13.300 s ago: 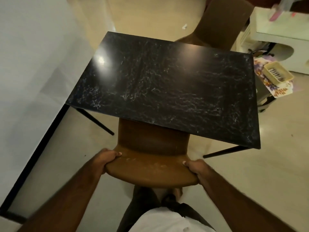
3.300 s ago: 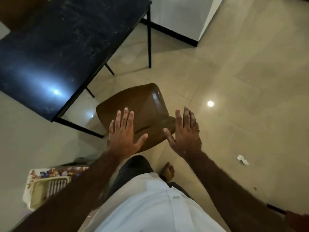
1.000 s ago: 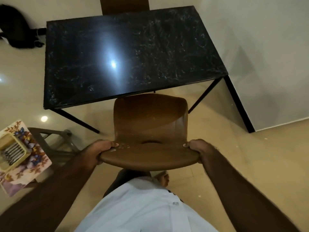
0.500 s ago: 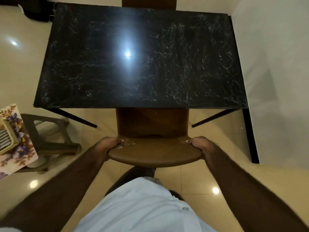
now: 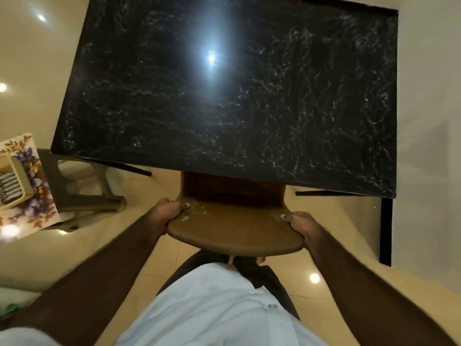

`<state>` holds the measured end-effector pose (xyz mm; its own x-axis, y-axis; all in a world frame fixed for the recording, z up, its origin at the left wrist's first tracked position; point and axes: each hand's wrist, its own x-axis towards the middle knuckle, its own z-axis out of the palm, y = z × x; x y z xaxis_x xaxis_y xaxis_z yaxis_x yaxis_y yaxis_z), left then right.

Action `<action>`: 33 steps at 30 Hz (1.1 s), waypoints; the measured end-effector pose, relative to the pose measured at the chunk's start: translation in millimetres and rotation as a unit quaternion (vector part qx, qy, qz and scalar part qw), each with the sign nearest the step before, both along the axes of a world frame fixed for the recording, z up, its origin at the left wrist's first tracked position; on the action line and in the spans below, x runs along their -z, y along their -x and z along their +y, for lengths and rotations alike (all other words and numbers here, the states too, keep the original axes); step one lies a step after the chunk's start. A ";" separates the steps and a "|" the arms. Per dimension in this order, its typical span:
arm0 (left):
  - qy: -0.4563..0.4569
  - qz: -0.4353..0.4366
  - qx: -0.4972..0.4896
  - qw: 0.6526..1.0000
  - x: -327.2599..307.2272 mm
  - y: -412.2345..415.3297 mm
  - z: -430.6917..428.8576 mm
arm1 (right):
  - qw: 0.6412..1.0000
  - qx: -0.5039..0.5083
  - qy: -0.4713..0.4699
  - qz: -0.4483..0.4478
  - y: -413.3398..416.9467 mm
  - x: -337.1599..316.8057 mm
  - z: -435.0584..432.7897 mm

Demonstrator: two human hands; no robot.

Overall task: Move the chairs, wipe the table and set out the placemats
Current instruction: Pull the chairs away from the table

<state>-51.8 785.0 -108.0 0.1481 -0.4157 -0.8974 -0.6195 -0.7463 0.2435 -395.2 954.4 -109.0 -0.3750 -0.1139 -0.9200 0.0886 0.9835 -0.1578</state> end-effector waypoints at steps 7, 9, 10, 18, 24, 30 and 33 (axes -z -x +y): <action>-0.013 -0.002 -0.006 1.000 15.2 -3.9 0.6 | 1.000 0.007 0.010 -0.017 0.6 11.8 3.4; -0.021 0.003 -0.014 1.000 20.7 -3.6 5.6 | 1.000 0.003 0.012 -0.017 4.7 11.9 4.2; -0.023 0.006 -0.018 1.000 23.1 -3.0 8.2 | 1.000 -0.001 0.012 -0.018 6.3 10.8 4.1; -0.016 0.026 -0.031 0.999 31.3 -1.2 12.1 | 1.000 0.000 0.014 -0.019 7.4 12.6 7.3; -0.021 0.027 -0.035 0.999 34.1 -8.3 21.2 | 0.999 0.012 0.017 -0.026 -1.5 25.6 21.4; -0.022 0.045 -0.046 0.998 44.1 -15.0 24.9 | 0.999 0.020 0.025 -0.025 -2.5 30.7 23.9; -0.027 0.050 -0.034 0.998 44.5 -14.4 22.6 | 0.999 0.018 0.022 -0.030 -1.8 29.7 23.0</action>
<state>-37.4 807.6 -152.4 0.0840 -0.3580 -0.9299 -0.5412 -0.8000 0.2590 -393.3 977.4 -138.7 -0.3231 -0.1410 -0.9358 0.1354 0.9718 -0.1932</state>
